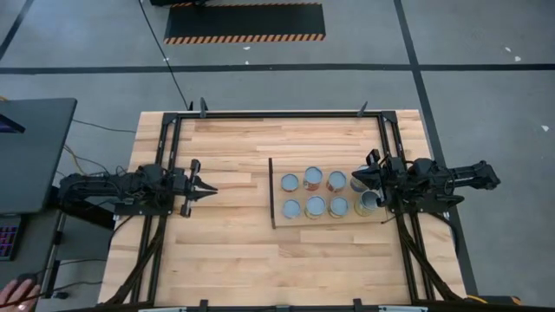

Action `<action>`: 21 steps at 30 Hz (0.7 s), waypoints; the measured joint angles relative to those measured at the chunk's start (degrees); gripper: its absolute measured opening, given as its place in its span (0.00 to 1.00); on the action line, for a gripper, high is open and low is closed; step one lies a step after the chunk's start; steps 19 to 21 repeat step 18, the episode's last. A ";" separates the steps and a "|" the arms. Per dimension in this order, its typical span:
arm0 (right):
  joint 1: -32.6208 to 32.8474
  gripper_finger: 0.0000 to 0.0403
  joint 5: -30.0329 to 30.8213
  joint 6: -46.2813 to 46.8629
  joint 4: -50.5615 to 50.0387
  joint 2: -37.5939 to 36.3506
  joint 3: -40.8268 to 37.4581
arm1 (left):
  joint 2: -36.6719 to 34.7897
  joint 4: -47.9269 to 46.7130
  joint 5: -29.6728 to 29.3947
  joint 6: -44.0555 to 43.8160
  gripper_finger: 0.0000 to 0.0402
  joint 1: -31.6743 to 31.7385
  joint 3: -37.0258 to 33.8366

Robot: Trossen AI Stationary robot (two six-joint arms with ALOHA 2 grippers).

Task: Pick and place cans onto a shelf
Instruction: Return to Home Position

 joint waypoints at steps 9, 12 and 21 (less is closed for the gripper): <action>0.00 0.03 -0.01 0.00 0.01 0.00 0.00 | 0.00 0.00 -0.01 -0.01 0.10 0.01 0.00; 0.00 0.04 -0.02 0.00 0.00 0.00 0.00 | 0.00 0.00 -0.01 -0.02 0.10 0.01 0.00; 0.00 0.04 -0.02 0.00 0.01 0.00 0.00 | 0.00 0.00 -0.01 -0.01 0.10 0.00 0.00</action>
